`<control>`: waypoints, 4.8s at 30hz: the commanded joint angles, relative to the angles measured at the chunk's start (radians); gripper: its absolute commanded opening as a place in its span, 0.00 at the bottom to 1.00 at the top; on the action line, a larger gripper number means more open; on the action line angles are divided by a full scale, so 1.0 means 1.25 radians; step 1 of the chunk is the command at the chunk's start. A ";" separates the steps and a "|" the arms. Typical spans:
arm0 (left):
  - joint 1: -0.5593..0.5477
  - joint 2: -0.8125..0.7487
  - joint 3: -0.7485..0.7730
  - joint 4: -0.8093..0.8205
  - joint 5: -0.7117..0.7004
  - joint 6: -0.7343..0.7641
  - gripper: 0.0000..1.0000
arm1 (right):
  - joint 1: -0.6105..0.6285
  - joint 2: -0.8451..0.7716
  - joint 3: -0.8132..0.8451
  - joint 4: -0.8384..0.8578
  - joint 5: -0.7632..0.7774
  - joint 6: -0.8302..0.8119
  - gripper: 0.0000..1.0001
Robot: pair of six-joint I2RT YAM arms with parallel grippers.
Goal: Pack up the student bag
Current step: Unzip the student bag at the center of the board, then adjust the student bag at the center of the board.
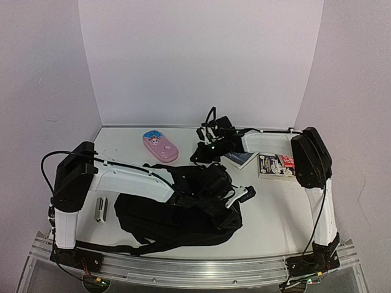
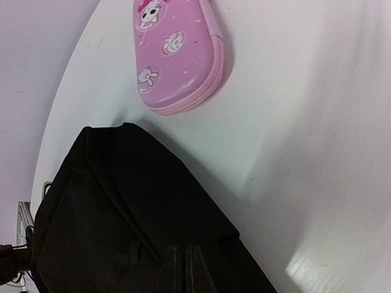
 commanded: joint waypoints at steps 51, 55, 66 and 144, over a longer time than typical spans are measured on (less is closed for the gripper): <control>0.218 -0.248 -0.147 -0.025 -0.125 -0.367 0.86 | -0.006 -0.707 -0.649 -0.070 0.168 0.216 0.78; 0.221 -0.208 -0.136 -0.006 -0.101 -0.392 0.85 | 0.055 -0.726 -0.672 -0.071 0.190 0.251 0.80; 0.221 -0.154 -0.114 -0.008 -0.102 -0.404 0.86 | 0.125 -0.627 -0.662 -0.074 0.259 0.277 0.46; 0.677 -0.455 -0.395 -0.219 -0.157 -0.144 0.00 | 0.053 -0.590 -0.727 -0.113 0.543 0.469 0.00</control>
